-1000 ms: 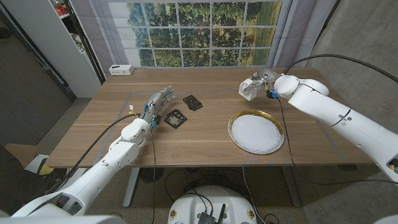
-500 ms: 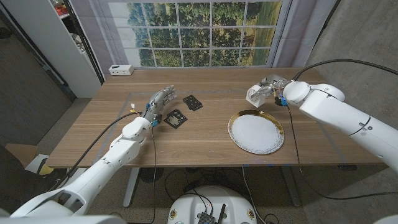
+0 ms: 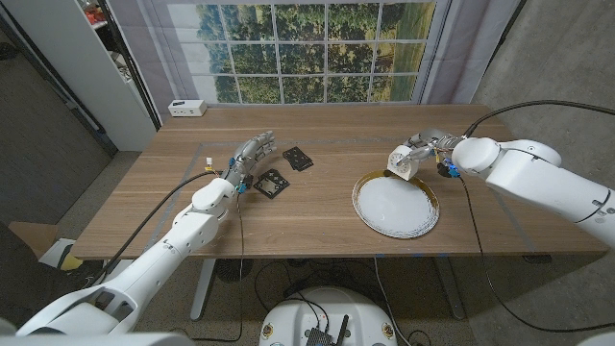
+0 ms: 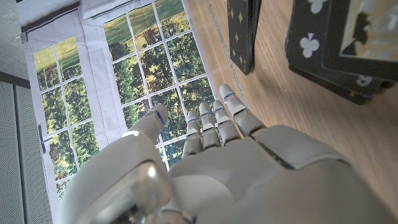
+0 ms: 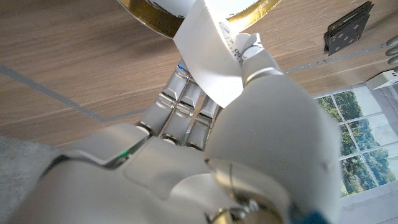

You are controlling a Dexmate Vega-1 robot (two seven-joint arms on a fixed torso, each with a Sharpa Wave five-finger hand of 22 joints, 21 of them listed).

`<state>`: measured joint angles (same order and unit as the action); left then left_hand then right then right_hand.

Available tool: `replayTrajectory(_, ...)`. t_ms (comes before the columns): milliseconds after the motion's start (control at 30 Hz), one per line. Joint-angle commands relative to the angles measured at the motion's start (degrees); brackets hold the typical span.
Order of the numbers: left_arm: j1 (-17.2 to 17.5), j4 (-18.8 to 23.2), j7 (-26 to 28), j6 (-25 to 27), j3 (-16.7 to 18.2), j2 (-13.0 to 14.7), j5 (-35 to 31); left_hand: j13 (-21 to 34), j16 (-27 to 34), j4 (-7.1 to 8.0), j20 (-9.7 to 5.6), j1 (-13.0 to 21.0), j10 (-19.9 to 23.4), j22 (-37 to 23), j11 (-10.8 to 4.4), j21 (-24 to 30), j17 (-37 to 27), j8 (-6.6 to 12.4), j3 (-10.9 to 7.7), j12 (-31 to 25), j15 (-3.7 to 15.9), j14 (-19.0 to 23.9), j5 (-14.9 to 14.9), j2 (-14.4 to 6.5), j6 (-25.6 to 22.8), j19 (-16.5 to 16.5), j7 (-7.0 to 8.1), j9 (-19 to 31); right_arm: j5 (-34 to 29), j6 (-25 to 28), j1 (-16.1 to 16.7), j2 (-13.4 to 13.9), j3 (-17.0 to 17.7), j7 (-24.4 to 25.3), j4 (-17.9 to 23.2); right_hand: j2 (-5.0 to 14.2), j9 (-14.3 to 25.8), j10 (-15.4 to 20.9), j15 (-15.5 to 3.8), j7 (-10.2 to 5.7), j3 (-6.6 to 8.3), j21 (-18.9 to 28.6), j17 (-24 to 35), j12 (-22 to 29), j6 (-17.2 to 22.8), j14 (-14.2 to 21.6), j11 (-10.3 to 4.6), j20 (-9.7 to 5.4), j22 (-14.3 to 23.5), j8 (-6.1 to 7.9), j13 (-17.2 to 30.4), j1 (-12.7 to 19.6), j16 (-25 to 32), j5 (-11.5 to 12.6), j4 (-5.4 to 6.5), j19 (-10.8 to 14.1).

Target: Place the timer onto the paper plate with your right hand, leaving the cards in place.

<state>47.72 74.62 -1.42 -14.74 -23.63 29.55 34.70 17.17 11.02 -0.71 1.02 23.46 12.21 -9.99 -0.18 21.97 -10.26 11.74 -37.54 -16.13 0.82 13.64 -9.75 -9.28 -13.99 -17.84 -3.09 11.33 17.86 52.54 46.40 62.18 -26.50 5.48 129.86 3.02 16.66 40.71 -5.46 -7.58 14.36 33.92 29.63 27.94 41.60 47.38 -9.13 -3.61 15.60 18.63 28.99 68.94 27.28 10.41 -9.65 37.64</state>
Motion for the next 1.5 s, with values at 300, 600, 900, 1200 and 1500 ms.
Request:
replayTrajectory(300,-1.1,-1.1,-0.5,0.7,-0.7,-0.6,-0.2,0.3,0.1,-0.27,0.09,-0.7,0.5,-0.3,-0.09,-0.3,-0.1,0.33,-0.26,-0.4,-0.11,0.3,-0.1,0.0,-0.6,-0.6,0.08,0.1,2.6,-7.3,4.6,4.3,-0.5,-3.1,-0.8,6.48,0.6,0.0,-8.40,-4.44,-0.05,4.5,7.4,-2.0,6.2,-1.2,-1.14,-7.70,-0.1,-1.35,0.6,7.9,-1.7,0.4,1.25,-3.6)
replayTrajectory(600,-1.4,-1.3,-0.6,0.8,-0.8,-0.7,-0.4,0.4,0.1,-0.28,0.15,-0.7,0.6,-0.3,-0.11,-0.4,-0.1,0.31,-0.30,-0.4,-0.12,0.4,-0.1,0.0,-0.6,-0.5,0.21,0.1,1.9,-7.6,4.9,3.9,-2.3,-3.5,-1.8,6.77,1.0,-0.2,-8.36,-4.47,-0.60,8.1,7.1,-3.8,7.2,-2.0,-1.34,-7.63,-1.2,-2.39,0.8,8.3,-2.6,0.5,1.61,-6.1)
replayTrajectory(900,-1.8,-1.5,-0.3,1.1,-0.9,-0.8,-0.5,0.5,0.1,-0.31,0.15,-0.7,0.6,-0.3,-0.11,-0.5,-0.1,0.26,-0.35,-0.4,-0.14,0.4,-0.1,0.0,-0.6,-0.5,0.16,0.1,2.1,-7.8,4.5,3.6,-3.2,-4.9,-3.2,7.11,1.4,-1.2,-8.32,-4.45,-0.51,11.1,7.0,-6.9,7.2,-4.2,-0.98,-7.06,-3.1,-3.67,-0.1,8.6,-3.6,0.6,1.89,-9.3)
replayTrajectory(1200,-1.3,-1.1,-0.2,0.7,-0.7,-0.6,-0.5,0.6,0.1,-0.32,0.20,-0.8,0.6,-0.3,-0.09,-0.7,-0.1,0.24,-0.39,-0.4,-0.15,0.5,-0.1,0.0,-0.6,-0.6,0.15,0.1,2.0,-7.7,3.2,4.4,-3.8,-7.4,-2.8,6.95,1.8,-5.0,-8.23,-4.62,-0.09,13.3,6.6,-10.8,4.2,-9.2,-1.05,-6.01,-4.8,-5.74,0.3,9.1,-5.8,0.8,1.90,-13.2)
replayTrajectory(1500,-1.5,-2.0,-1.1,0.1,-0.7,-0.9,-0.2,0.7,0.1,-0.37,0.20,-0.8,0.7,-0.3,-0.23,-0.8,-0.1,0.21,-0.42,-0.4,-0.04,0.5,-0.1,0.0,-0.7,-0.5,0.17,0.1,2.9,-4.5,0.0,4.8,-4.8,-11.5,-2.0,5.16,0.6,-16.7,-7.55,-5.03,-2.37,13.4,6.4,-16.2,-9.7,-21.9,0.34,-3.26,-5.3,-8.33,1.4,6.7,-10.1,0.5,2.19,-18.3)
